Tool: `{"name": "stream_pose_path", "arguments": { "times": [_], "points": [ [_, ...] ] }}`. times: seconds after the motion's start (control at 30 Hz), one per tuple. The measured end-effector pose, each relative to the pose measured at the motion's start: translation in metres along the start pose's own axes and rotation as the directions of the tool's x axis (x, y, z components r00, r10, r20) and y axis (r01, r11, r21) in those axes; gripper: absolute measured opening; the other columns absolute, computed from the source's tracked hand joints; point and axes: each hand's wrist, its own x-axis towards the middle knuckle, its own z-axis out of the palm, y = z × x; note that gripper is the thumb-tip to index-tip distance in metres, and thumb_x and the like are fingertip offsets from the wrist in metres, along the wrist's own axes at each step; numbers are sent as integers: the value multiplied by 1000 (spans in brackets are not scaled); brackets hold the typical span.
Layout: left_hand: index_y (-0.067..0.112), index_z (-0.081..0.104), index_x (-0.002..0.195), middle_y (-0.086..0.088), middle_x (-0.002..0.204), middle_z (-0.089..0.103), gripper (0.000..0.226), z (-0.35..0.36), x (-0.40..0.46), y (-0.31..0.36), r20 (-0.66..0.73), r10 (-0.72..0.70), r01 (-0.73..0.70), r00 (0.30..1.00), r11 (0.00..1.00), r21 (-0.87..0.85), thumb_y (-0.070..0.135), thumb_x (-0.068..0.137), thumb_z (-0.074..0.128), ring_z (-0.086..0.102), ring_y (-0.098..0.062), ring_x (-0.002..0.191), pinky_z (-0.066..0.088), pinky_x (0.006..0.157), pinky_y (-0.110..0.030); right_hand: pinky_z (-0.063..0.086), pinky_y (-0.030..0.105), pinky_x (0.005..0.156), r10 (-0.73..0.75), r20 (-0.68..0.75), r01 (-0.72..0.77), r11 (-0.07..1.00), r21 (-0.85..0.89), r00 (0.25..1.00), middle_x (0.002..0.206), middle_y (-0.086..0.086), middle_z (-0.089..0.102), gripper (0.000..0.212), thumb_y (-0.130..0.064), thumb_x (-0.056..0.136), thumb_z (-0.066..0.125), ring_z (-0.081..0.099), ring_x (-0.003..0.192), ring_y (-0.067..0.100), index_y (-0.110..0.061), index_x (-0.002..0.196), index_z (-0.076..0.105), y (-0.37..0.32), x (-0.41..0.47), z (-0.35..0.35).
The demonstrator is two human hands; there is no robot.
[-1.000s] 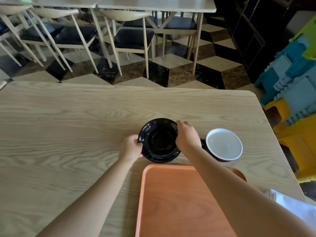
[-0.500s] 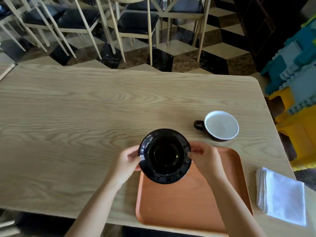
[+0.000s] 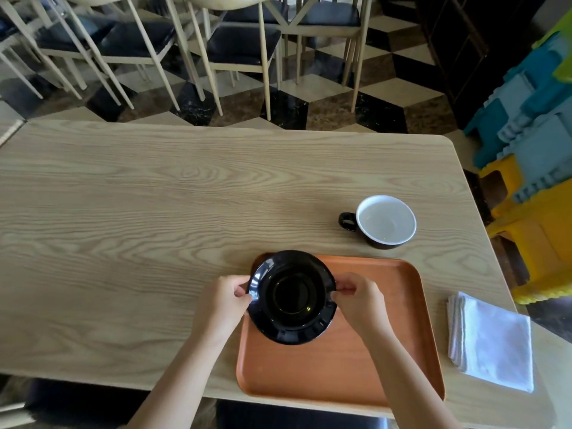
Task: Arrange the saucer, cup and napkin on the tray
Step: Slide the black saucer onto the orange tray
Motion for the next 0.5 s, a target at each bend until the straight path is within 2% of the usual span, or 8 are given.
{"name": "stream_pose_path", "arguments": {
  "times": [0.1, 0.33, 0.43, 0.5],
  "points": [
    [26, 66, 112, 5, 72, 71, 39, 0, -1, 1, -6, -9, 9, 1000, 999, 47, 12, 75, 65, 68, -15, 62, 54, 74, -37, 38, 9, 59, -8, 10, 8, 1000, 1, 1000, 69, -16, 62, 26, -1, 74, 61, 59, 73, 10, -24, 84, 68, 2, -2, 0],
    [19, 62, 119, 4, 75, 69, 41, 2, -3, -1, -28, 8, -6, 1000, 998, 57, 15, 79, 64, 65, -14, 73, 47, 71, -27, 39, 11, 59, 4, 45, -3, 1000, -7, 999, 80, -4, 65, 23, -5, 76, 62, 60, 80, 18, -18, 94, 68, 5, -1, -2],
    [21, 58, 122, 5, 88, 67, 38, -2, -4, 3, -48, 44, -33, 998, 974, 225, 24, 85, 58, 63, -17, 80, 47, 73, -31, 38, 10, 61, -50, 80, 58, 993, -98, 996, 86, -2, 64, 20, -12, 80, 63, 58, 82, 16, -16, 99, 67, 2, -4, -11],
    [22, 59, 117, 5, 94, 65, 31, -5, -7, 16, -76, 142, -108, 987, 936, 336, 29, 88, 52, 62, -19, 83, 49, 72, -33, 39, 17, 66, -146, 73, 157, 971, -179, 987, 94, 0, 66, 22, -17, 82, 63, 59, 85, 15, -17, 103, 66, -3, -8, -25]
  ]
}}
